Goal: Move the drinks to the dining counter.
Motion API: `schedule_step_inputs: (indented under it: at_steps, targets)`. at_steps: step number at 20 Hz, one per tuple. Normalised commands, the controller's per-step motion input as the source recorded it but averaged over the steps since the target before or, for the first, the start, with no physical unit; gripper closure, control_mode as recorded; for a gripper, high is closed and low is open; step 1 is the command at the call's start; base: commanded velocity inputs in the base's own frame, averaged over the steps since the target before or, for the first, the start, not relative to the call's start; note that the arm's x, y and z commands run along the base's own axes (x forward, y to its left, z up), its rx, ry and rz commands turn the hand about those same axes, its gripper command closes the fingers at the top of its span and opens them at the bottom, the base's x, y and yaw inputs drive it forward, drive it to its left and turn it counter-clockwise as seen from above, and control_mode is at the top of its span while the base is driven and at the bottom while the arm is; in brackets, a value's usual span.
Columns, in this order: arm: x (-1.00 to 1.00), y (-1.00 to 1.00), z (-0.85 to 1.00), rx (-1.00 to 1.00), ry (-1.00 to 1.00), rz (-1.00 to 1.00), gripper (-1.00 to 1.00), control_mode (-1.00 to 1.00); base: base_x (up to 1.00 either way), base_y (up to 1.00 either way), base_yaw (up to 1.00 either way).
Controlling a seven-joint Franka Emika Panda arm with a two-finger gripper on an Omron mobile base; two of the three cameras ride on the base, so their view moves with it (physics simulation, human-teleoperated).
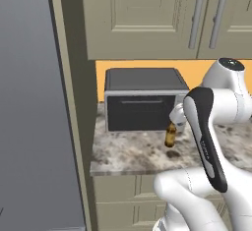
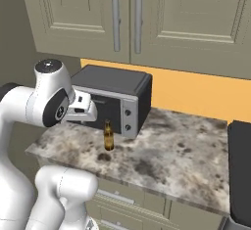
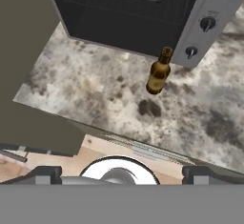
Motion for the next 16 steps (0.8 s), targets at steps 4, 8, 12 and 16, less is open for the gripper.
schedule_step_inputs:
  at_steps: [4,8,12,16]
  targets:
    - [0.45,-0.63,-0.16,0.05,0.00,0.04,-1.00,-1.00,0.23,-0.21,0.03]
    - [0.40,-0.76,-0.28,0.06,0.00,0.00,-1.00,-1.00,0.00,0.00,0.00]
    - [0.43,-0.59,-0.37,0.03,0.00,0.00,-1.00,-1.00,0.00,0.00,0.00]
    - [0.73,-0.11,-0.58,0.00,-0.01,-0.02,-1.00,-1.00,0.00,0.00,0.00]
